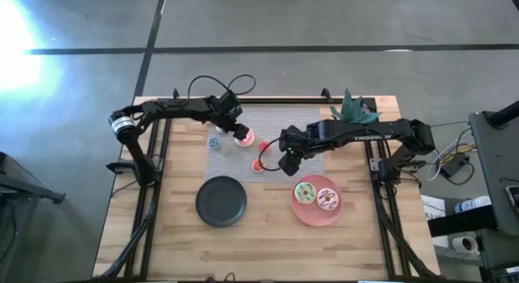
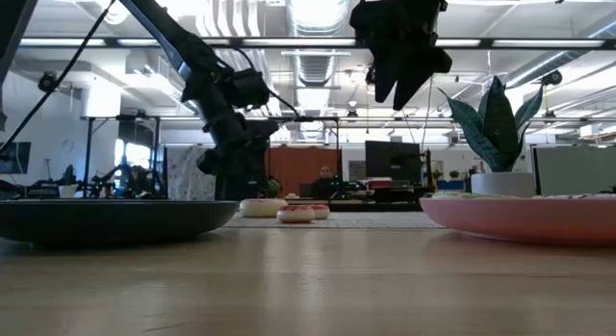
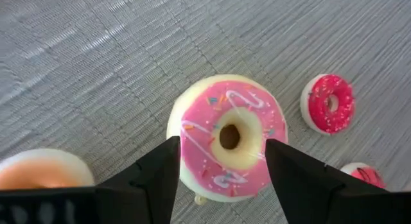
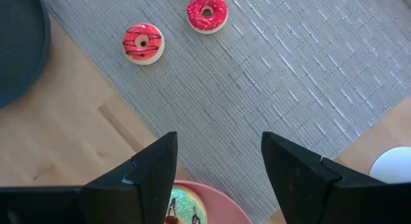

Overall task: Pick & Place donuts
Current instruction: Put the large pink donut on the pink plate

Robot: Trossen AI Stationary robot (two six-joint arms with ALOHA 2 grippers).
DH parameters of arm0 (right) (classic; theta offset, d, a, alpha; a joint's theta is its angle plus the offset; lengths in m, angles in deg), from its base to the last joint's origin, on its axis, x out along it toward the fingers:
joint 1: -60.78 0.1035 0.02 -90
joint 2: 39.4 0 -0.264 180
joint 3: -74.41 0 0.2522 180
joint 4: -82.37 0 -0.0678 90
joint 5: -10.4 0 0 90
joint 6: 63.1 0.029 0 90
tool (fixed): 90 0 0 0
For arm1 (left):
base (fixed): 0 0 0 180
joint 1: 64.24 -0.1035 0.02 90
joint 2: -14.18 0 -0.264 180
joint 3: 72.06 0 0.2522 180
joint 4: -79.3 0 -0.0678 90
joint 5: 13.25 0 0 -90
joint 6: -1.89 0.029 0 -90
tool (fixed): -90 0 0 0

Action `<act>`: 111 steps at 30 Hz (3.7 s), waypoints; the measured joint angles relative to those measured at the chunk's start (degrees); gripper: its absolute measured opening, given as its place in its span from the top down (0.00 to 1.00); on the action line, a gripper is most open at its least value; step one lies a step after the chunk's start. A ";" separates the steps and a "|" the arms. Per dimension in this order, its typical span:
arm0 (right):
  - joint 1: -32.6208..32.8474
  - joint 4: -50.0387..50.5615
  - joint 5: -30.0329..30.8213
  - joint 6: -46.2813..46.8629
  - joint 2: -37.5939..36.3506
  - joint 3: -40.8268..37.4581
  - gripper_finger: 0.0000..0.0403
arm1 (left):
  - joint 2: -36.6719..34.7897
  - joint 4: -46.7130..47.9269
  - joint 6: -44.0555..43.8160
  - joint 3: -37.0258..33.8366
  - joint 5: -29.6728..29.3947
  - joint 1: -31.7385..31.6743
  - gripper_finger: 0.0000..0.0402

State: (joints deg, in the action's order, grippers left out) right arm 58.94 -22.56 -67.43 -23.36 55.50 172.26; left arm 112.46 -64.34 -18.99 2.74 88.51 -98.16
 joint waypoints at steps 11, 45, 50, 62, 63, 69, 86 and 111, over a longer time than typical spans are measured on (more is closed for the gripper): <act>-3.02 -0.26 -0.01 -7.12 0.00 0.00 0.46 | 3.68 -0.58 -1.09 0.07 0.72 0.11 0.56; -2.81 -4.75 1.48 -5.39 0.02 -0.04 0.46 | 0.60 1.14 -0.70 -0.33 -5.79 2.40 0.53; -2.81 -4.78 1.50 -6.18 0.02 -0.08 0.46 | 1.81 -2.38 -0.75 -0.33 -5.17 2.51 0.53; -2.81 -4.86 1.50 -6.70 0.02 -0.44 0.46 | 4.04 -2.51 -0.60 -0.31 -5.10 2.66 0.78; -2.81 -4.88 1.50 -6.72 0.02 -0.44 0.46 | 3.87 -2.47 -0.57 -0.31 -5.15 2.69 0.82; -2.81 -5.11 3.16 -6.94 0.02 -0.44 0.46 | -0.01 -0.34 1.03 0.12 -0.85 2.81 0.99; -2.83 -12.49 2.00 -6.24 0.02 -0.44 0.46 | -32.01 13.22 0.13 -18.32 -5.50 30.83 1.00; -0.51 -15.82 -4.86 1.67 0.52 -0.76 0.46 | -33.05 1.74 -27.20 -30.27 -16.93 49.11 0.69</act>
State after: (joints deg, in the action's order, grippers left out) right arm 58.43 -38.38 -72.29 -21.70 56.02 171.50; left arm 79.41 -62.59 -46.19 -27.53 71.58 -49.06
